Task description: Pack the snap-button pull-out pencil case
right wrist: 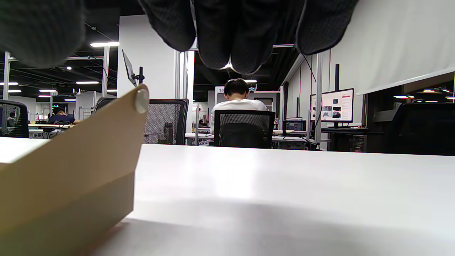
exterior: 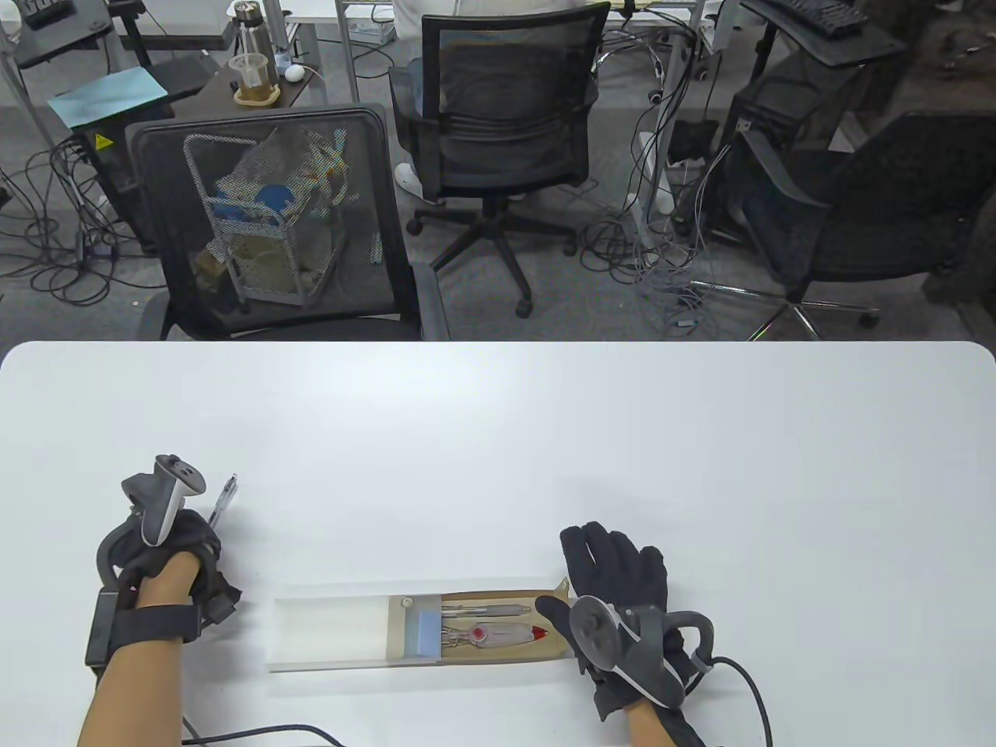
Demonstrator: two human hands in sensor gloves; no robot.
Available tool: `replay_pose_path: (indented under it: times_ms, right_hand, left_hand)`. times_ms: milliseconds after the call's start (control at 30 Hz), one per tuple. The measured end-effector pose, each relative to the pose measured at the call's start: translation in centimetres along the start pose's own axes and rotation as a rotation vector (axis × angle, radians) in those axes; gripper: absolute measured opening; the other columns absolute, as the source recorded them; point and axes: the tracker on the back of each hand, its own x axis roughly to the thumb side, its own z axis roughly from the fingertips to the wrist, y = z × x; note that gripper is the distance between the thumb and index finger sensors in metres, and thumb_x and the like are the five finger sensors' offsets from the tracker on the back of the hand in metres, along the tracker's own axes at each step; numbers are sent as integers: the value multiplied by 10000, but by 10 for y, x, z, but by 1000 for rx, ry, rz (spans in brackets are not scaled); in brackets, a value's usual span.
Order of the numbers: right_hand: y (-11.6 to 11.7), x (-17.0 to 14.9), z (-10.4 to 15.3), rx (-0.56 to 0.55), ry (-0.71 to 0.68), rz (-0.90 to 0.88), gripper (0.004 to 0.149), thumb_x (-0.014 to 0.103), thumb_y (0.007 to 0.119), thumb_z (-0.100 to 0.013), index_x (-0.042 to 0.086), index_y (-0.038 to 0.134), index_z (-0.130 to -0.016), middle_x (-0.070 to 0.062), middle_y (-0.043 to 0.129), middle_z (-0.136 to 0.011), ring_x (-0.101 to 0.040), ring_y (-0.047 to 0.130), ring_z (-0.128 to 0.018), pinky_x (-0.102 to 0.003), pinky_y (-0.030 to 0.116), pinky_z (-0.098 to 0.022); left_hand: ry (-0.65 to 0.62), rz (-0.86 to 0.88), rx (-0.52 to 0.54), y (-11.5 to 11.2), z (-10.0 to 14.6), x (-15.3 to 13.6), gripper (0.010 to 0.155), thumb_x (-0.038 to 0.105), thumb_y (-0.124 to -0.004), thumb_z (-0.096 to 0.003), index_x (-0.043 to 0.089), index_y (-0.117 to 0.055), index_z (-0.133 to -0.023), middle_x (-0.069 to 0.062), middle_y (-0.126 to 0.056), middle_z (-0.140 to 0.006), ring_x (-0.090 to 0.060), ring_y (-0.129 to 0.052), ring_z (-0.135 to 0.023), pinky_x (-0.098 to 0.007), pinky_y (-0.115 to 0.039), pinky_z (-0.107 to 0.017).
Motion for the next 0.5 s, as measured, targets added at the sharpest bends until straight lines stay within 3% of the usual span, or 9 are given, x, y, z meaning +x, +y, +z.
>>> replay_pose_path:
  times_ms: [267, 433, 500]
  right_hand:
    - [0, -2, 0, 1, 2, -10, 827, 766, 685, -349, 394, 506, -1065, 75, 610, -1163, -212, 687, -1038, -579, 573, -769]
    - [1, -3, 1, 8, -3, -13, 827, 766, 685, -349, 395, 503, -1066, 73, 608, -1164, -212, 687, -1038, -579, 573, -769]
    - [1, -4, 1, 14, -5, -21, 827, 766, 684, -350, 394, 505, -1066, 75, 608, -1164, -213, 687, -1038, -578, 573, -770]
  left_hand:
    - [-120, 74, 29, 4, 15, -1, 515, 412, -891, -384, 235, -808, -861, 36, -679, -1058, -277, -745, -1012, -608, -475, -814]
    - [-303, 169, 118, 20, 54, 8, 513, 414, -892, -377, 243, -809, -854, 27, -661, -1064, -306, -714, -1023, -618, -480, -803]
    - [-366, 152, 205, 28, 81, 14, 511, 419, -895, -375, 250, -814, -850, 35, -669, -1061, -303, -719, -1023, -617, -480, -805]
